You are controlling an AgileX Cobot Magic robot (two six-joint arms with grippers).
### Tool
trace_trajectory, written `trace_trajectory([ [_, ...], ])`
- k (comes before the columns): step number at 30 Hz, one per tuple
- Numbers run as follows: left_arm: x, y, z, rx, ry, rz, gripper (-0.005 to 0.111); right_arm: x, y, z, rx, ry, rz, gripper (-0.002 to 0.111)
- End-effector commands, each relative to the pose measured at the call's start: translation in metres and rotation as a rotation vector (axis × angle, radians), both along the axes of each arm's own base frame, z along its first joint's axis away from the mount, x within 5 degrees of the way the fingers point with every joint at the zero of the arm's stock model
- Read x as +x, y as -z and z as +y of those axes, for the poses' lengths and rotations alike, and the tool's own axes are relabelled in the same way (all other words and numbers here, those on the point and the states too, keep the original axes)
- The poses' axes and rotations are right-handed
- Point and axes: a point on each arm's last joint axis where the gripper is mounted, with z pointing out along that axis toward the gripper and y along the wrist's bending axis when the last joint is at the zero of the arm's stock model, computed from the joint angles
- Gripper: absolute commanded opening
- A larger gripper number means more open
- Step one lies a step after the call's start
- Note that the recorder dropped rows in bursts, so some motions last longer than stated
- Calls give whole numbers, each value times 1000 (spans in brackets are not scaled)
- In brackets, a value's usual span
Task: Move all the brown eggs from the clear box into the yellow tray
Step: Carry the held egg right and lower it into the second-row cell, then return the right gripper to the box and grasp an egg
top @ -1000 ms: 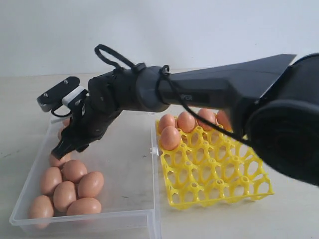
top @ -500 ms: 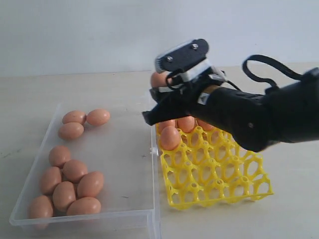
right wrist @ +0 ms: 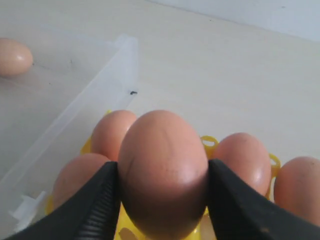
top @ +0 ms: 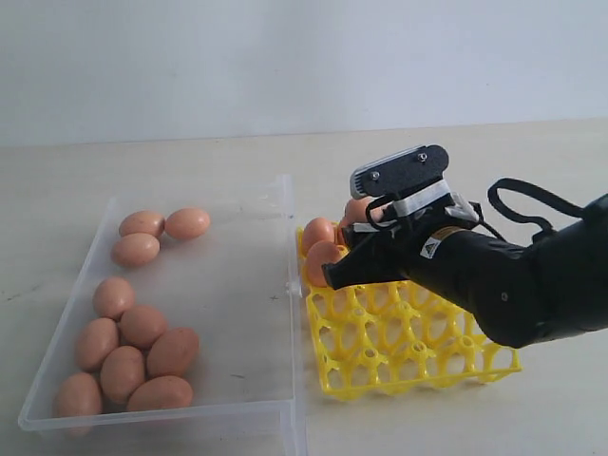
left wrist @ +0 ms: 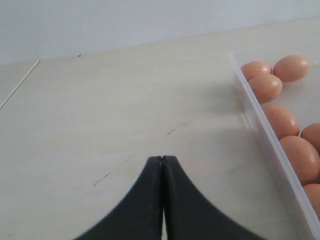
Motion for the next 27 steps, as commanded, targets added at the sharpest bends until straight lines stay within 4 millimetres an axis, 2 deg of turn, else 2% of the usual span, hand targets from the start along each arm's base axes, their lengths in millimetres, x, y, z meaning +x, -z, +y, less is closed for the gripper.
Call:
trace_trajectory([
  [1, 0, -2, -1, -6, 7, -19, 0, 2, 9, -3, -14, 22, 3, 0],
  [7, 0, -2, -1, -6, 7, -19, 0, 3, 12, -3, -14, 32, -4, 1],
  [10, 0, -2, -1, -6, 7, -19, 0, 3, 12, -3, -59, 4, -17, 10],
  [12, 0, -2, -1, -6, 7, -19, 0, 3, 13, -3, -72, -5, -10, 22],
  [15, 0, -2, -1, -6, 7, -19, 0, 2, 14, -3, -75, -8, 0, 51],
  [17, 0, -2, -1, -6, 7, -19, 0, 2, 14, -4, -75, -5, 3, 65],
  [19, 0, -2, -1, -6, 7, -19, 0, 1, 13, -4, -100, -24, 0, 63],
  [21, 0, -2, -1, -6, 7, -19, 0, -2, 3, -3, -150, -78, -6, 56],
  [24, 0, -2, -1, -6, 7, -19, 0, -7, -28, -1, -158, -155, -4, 32],
  [27, 0, -2, -1, -6, 7, -19, 0, -9, -70, 8, -93, -202, -10, 2],
])
